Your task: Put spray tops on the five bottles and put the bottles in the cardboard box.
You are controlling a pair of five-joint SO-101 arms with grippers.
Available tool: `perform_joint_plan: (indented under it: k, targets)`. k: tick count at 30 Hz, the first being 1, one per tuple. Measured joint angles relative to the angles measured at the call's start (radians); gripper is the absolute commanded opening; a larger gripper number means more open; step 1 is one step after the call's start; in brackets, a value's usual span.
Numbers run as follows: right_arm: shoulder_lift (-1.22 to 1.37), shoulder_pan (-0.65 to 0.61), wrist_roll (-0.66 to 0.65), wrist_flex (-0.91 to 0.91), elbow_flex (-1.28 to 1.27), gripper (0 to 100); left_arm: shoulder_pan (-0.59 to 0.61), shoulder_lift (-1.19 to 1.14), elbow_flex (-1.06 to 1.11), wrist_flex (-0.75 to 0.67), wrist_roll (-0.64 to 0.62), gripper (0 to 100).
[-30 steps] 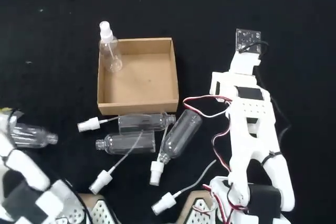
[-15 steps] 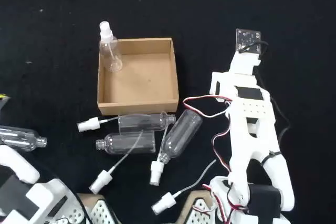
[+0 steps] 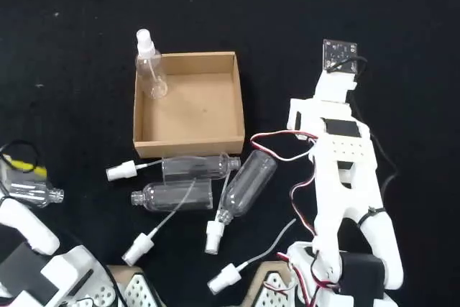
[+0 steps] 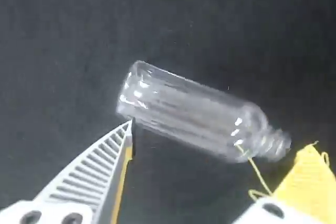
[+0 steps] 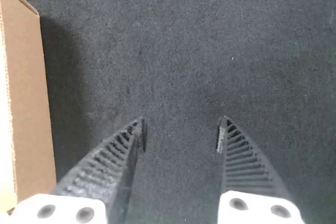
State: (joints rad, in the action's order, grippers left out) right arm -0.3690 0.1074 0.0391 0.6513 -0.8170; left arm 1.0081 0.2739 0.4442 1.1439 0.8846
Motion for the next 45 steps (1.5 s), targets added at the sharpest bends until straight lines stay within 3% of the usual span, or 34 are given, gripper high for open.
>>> perform_joint_plan:
  k: [5, 8, 19, 34, 36, 40, 45]
  targets:
    - [0.0, 0.0, 0.0, 0.0, 0.0, 19.8, 0.0, 0.003, -0.005, 0.0, 0.48, 36]
    - [0.0, 0.0, 0.0, 0.0, 0.0, 19.8, 0.0, 0.003, -0.005, -0.032, 0.603, 36]
    - [0.0, 0.0, 0.0, 0.0, 0.0, 19.8, -0.035, 0.005, 0.149, -0.293, 0.606, 36]
    - [0.0, 0.0, 0.0, 0.0, 0.0, 19.8, -0.063, 0.005, 0.361, -0.473, 0.606, 35]
    - [0.0, 0.0, 0.0, 0.0, 0.0, 19.8, -0.063, 0.005, 0.379, -0.483, 0.606, 32]
    - [0.0, 0.0, 0.0, 0.0, 0.0, 19.8, -0.061, 0.005, 0.391, -0.485, 0.606, 14]
    - [0.0, 0.0, 0.0, 0.0, 0.0, 19.8, -0.049, 0.008, 0.4, -0.414, 0.606, 13]
